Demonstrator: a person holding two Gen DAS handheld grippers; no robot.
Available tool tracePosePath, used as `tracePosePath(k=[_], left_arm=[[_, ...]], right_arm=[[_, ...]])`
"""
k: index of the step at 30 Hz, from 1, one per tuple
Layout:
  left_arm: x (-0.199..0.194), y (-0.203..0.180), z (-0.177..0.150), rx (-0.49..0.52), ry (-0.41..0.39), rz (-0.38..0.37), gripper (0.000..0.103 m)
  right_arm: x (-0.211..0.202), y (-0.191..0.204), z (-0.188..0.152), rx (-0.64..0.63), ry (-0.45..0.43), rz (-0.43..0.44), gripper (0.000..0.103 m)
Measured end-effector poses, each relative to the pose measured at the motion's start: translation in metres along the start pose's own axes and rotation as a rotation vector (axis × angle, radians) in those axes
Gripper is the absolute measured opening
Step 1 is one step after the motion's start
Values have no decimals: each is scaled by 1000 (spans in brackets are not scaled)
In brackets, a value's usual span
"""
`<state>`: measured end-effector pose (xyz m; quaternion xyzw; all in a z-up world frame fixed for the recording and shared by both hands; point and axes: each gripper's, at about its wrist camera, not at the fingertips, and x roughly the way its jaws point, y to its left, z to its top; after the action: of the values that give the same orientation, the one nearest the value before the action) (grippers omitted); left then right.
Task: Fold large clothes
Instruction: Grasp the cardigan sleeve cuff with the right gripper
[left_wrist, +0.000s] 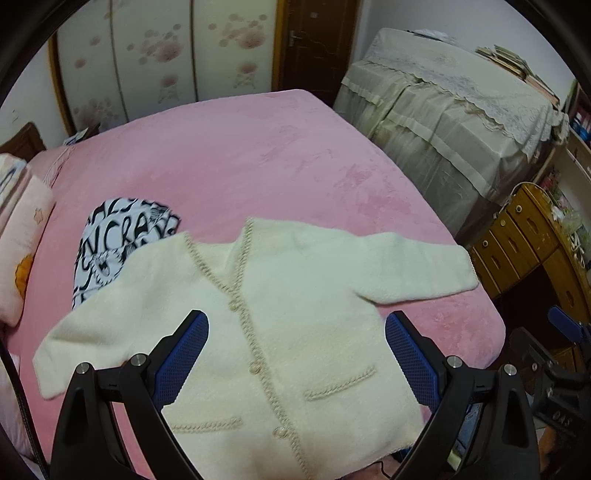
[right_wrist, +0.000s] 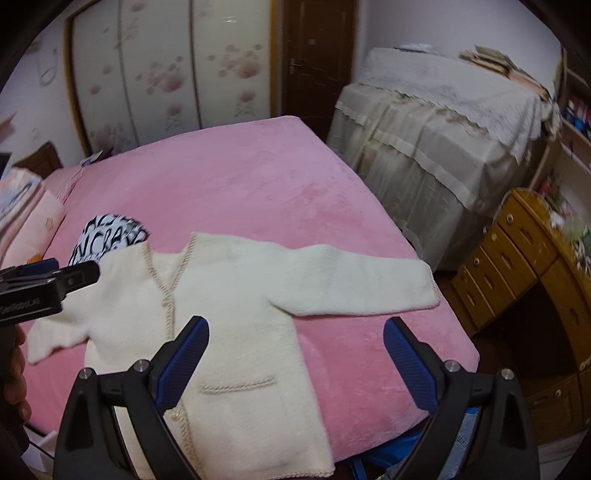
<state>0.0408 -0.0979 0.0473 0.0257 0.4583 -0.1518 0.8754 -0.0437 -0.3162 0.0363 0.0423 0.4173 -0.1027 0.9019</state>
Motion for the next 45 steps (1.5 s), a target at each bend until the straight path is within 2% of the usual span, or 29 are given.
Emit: tracePosePath(k=[8, 15, 20, 28, 33, 37, 39, 40, 41, 43, 45], left_arm=[[62, -99, 43, 76, 52, 8, 96], [140, -189, 68, 140, 96, 8, 96], [200, -227, 75, 149, 144, 0, 96], [274, -252, 78, 156, 184, 11, 96], [295, -254, 78, 121, 204, 8, 96], [297, -249, 74, 102, 217, 12, 96], [297, -244, 70, 95, 228, 19, 96], [296, -244, 70, 91, 234, 22, 96], [295, -240, 68, 83, 241, 23, 96], [291, -235, 67, 71, 243, 23, 96], [284, -228, 66, 55, 240, 25, 96]], right_arm=[[78, -122, 23, 143, 75, 23, 96], [170, -229, 22, 275, 212, 49, 96], [241, -288, 5, 400, 313, 81, 93], [329, -338, -36, 649, 435, 186, 79], [362, -349, -59, 769, 468, 223, 68], [374, -354, -62, 802, 431, 216, 59], [378, -356, -58, 804, 410, 202, 45], [379, -357, -57, 802, 404, 199, 31], [379, -358, -54, 797, 396, 204, 8], [373, -355, -44, 759, 377, 201, 8], [356, -344, -28, 655, 340, 171, 8]])
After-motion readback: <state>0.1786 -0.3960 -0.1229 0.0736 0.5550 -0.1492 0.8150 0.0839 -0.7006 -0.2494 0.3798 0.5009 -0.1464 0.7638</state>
